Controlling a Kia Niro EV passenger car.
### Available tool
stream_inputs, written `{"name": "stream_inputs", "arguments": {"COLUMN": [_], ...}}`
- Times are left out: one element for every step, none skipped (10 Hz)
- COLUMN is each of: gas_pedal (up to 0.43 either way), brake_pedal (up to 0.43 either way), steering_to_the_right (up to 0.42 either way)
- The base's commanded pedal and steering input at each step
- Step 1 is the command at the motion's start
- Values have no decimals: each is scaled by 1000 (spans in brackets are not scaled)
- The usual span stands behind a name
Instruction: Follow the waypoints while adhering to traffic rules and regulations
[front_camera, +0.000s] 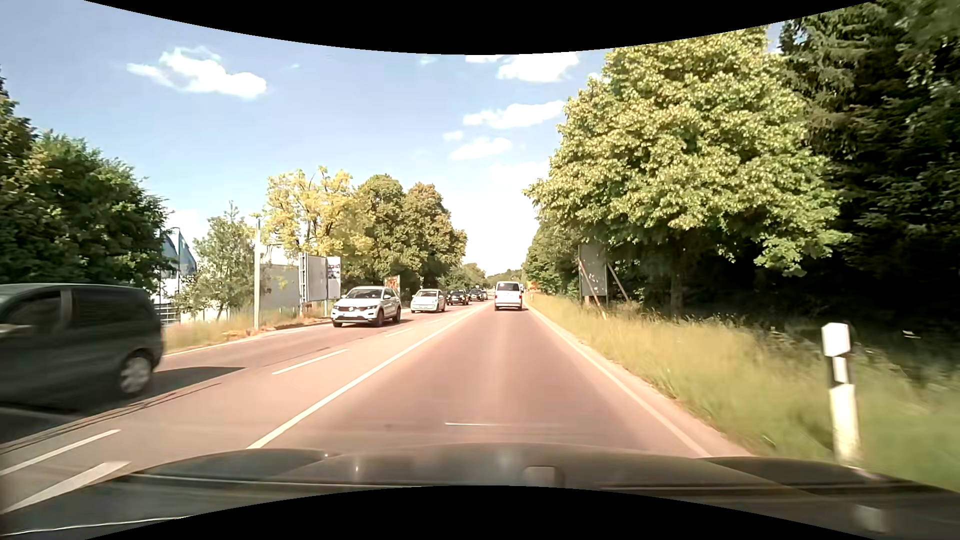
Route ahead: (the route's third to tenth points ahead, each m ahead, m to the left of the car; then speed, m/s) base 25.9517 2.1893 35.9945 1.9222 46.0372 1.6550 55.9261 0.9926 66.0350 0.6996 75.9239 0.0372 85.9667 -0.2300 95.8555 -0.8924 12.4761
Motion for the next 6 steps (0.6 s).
{"name": "stream_inputs", "arguments": {"gas_pedal": [39, 39, 39, 39, 47, 79], "brake_pedal": [6, 6, 6, 6, 6, 6], "steering_to_the_right": [3, 3, 3, 3, 3, 3]}}
